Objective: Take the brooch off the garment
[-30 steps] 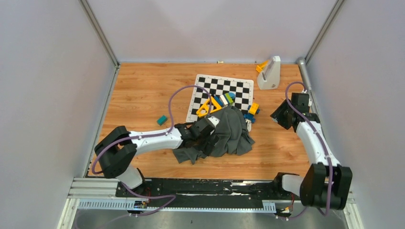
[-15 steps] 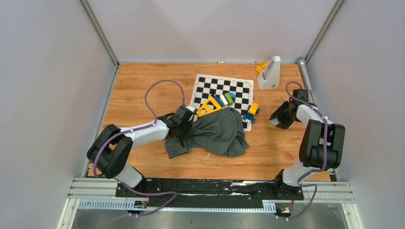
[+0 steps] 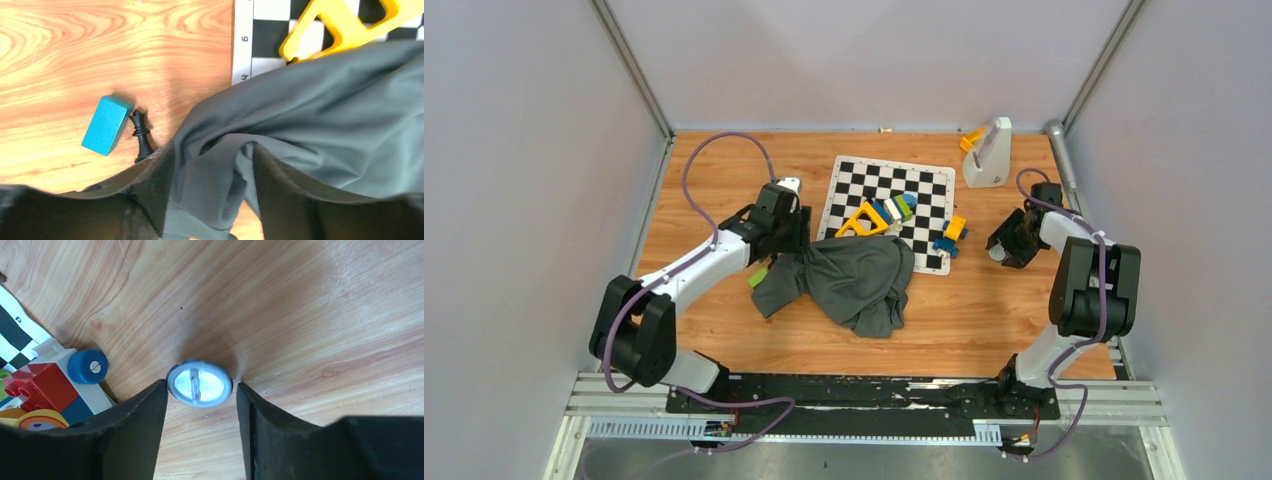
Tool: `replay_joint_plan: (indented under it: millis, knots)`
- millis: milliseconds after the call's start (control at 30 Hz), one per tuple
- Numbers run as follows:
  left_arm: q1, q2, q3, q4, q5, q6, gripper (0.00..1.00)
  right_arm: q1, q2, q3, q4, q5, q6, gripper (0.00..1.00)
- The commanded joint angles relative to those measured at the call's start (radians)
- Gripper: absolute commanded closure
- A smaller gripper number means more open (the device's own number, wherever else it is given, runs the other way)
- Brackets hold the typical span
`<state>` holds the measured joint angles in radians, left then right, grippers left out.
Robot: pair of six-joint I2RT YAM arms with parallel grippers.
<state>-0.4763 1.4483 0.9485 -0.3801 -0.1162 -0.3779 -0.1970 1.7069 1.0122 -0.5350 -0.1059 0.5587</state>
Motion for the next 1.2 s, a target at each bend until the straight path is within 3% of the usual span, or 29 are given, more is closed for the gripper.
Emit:
replay_joint_plan:
  millis: [0,67,167,233,367,467,600,767,933,1033,1167]
  knots:
    - [-0.001,-0.11,-0.001,0.0,-0.02,0.017,0.2,0.005,-0.039,0.012,0.007,0.007,-0.014,0.41]
    - [0.002,-0.185,-0.041,0.03,-0.082,0.019,0.03,0.005,-0.099,0.007,0.01,0.007,-0.014,0.3]
    - [0.019,-0.274,-0.092,0.076,-0.157,0.03,0.0,0.007,-0.189,-0.001,0.016,0.033,-0.024,0.15]
    - [0.038,-0.318,-0.109,0.088,-0.205,0.038,0.0,0.011,-0.253,-0.023,0.059,0.034,-0.039,0.14]
    - [0.07,-0.393,-0.176,0.181,-0.346,0.113,0.0,0.036,-0.438,-0.214,0.327,0.074,-0.059,0.14]
    - [0.106,-0.458,-0.308,0.411,-0.394,0.2,0.01,0.045,-0.551,-0.385,0.61,0.057,-0.162,0.06]
    - [0.164,-0.495,-0.449,0.677,-0.412,0.308,0.0,0.042,-0.634,-0.476,0.732,0.071,-0.285,0.06]
    - [0.255,-0.363,-0.59,1.086,-0.357,0.424,0.01,0.039,-0.66,-0.596,0.891,-0.005,-0.364,0.04]
    - [0.291,-0.263,-0.563,1.071,-0.317,0.456,0.07,0.041,-0.568,-0.702,1.166,-0.077,-0.355,0.0]
    - [0.365,-0.18,-0.653,1.278,-0.248,0.428,0.07,0.055,-0.49,-0.763,1.358,-0.045,-0.393,0.04]
    - [0.407,-0.026,-0.701,1.514,-0.129,0.419,0.09,0.074,-0.485,-0.793,1.404,-0.086,-0.462,0.07]
